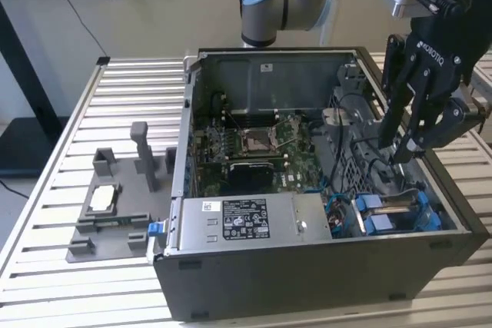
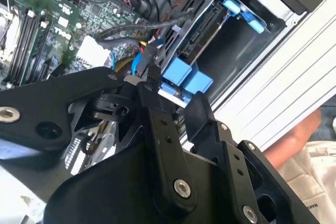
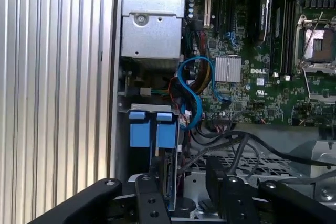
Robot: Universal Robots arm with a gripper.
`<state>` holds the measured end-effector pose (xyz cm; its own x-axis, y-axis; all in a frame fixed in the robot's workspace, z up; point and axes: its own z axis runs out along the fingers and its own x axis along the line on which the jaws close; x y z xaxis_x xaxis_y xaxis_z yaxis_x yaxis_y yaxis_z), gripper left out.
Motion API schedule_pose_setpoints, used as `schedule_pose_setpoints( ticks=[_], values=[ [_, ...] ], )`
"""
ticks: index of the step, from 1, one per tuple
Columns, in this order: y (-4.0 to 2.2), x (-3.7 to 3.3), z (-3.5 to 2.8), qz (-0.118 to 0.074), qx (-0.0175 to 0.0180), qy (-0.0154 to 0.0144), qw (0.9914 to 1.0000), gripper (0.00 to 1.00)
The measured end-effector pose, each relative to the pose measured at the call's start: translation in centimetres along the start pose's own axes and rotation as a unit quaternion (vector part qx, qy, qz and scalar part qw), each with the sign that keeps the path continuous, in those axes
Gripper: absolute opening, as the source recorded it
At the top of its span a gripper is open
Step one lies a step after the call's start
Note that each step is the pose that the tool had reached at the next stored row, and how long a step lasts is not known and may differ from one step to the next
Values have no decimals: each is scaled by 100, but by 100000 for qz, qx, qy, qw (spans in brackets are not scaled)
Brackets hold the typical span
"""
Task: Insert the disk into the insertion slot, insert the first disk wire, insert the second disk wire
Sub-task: 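Insert the disk into the insertion slot, then insert the first disk wire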
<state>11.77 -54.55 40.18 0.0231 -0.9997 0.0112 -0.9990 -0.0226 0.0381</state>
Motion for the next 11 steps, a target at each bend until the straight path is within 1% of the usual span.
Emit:
schedule_pose_setpoints(
  ticks=[2,6,7,8,11],
  values=[
    [-2,-61,0,-9,396,6,99999,47],
    [-4,-122,15,-807,2094,73,99975,47],
    [-4,-133,24,-1024,2338,72,99967,47],
    [-4,-143,33,-1215,2483,87,99962,47],
    [-2,-199,49,-1744,2560,105,99952,47]
  ],
)
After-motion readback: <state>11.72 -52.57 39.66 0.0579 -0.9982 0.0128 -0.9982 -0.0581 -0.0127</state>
